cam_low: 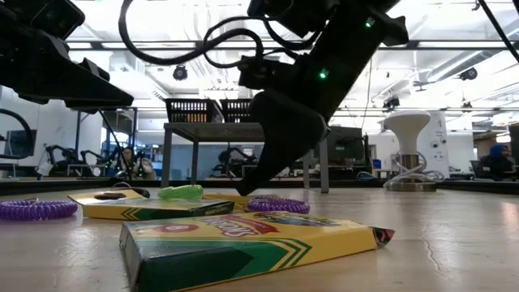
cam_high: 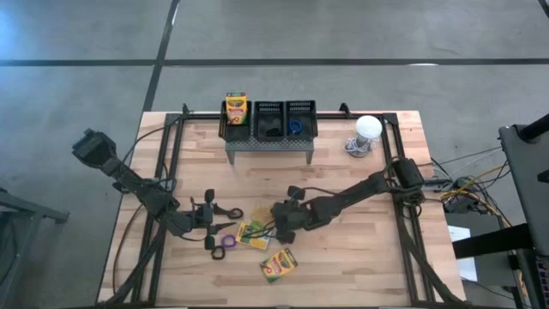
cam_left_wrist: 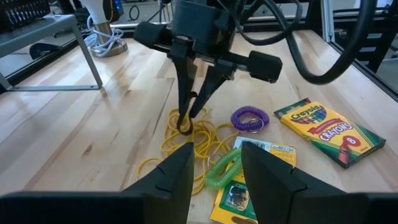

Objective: Pick & Place Office Desk Supplies
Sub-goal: Put the black rubber band in the middle black bin on the shelf

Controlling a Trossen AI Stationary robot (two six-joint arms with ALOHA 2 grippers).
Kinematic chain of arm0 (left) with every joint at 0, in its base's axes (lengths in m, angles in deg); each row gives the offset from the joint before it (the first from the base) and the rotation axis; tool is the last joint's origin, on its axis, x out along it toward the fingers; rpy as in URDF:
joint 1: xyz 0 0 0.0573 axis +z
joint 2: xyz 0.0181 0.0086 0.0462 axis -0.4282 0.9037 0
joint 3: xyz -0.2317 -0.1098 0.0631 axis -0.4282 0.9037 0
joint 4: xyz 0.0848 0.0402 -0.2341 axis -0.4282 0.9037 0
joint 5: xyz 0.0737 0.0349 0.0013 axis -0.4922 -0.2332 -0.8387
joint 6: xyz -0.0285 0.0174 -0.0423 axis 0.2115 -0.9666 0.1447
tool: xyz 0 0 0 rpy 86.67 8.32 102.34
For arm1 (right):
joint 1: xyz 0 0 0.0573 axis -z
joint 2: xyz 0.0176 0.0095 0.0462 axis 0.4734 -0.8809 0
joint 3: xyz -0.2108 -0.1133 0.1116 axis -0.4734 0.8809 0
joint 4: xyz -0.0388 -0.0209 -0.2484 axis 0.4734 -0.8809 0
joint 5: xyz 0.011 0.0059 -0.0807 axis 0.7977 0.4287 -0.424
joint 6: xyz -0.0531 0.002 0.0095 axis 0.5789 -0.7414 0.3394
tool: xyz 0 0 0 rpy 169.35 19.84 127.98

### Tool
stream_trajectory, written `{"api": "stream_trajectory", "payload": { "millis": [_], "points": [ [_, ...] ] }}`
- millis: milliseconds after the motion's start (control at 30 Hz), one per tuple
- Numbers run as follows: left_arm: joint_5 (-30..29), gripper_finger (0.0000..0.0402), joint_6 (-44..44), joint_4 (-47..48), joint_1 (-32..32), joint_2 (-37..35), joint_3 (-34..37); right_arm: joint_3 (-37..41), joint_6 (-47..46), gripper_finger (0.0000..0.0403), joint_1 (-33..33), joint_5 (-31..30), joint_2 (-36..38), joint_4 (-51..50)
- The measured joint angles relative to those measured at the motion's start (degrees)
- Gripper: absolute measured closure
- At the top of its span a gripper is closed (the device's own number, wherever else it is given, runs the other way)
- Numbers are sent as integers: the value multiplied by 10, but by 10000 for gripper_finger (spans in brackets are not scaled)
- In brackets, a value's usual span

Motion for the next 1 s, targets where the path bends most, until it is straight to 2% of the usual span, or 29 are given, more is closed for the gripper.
{"api": "stream_trajectory", "payload": {
  "millis": [100,167,267,367,467,733,1000],
  "points": [
    [0,266,0,0,0,0,0,1,8,366,-4,-38,7,3],
    [0,266,2,0,0,0,0,-7,29,386,-3,-41,20,4],
    [0,266,9,-1,0,0,0,-30,84,389,12,-50,56,17],
    [0,266,12,-2,0,0,0,-56,137,390,54,-54,94,27],
    [0,266,16,-2,0,0,0,-85,151,390,117,-51,120,23],
    [0,266,24,-2,0,0,0,-190,129,390,290,88,90,-71],
    [0,266,32,-2,0,0,7,-240,122,384,338,104,74,-123]
  ]
}}
